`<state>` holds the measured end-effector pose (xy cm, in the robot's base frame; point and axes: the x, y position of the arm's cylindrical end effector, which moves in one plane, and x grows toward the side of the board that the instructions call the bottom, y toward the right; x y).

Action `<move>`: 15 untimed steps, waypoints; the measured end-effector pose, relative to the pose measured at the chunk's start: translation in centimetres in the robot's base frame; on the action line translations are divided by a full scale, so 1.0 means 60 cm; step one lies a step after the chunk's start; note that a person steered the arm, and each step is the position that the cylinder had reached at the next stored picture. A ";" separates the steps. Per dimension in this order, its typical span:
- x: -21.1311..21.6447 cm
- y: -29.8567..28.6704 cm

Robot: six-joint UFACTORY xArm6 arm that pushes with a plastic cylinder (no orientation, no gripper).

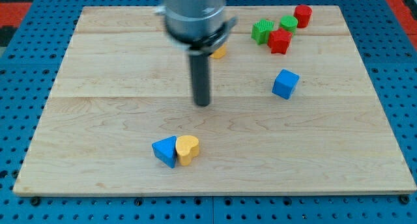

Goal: Move yellow hexagon towards bottom center

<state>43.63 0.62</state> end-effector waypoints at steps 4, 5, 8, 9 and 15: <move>-0.218 0.068; -0.258 0.010; -0.320 -0.022; -0.328 -0.090; -0.048 -0.342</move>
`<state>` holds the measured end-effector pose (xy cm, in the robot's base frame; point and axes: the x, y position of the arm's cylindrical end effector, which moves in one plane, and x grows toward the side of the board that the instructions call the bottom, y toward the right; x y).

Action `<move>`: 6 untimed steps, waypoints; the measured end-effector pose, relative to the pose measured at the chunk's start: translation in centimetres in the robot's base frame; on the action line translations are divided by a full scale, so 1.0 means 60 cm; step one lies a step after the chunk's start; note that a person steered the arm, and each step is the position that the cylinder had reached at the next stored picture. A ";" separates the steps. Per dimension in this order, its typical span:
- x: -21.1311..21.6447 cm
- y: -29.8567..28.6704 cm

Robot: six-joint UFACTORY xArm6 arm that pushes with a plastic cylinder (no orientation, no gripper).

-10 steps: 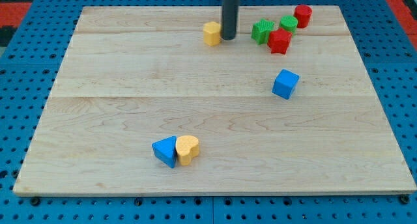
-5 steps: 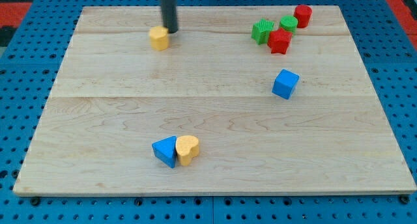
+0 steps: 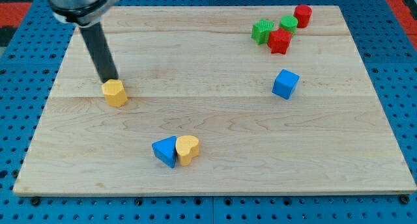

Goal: Move yellow hexagon towards bottom center

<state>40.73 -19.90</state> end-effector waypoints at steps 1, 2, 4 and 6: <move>0.083 0.045; 0.117 0.149; 0.088 0.194; 0.038 0.239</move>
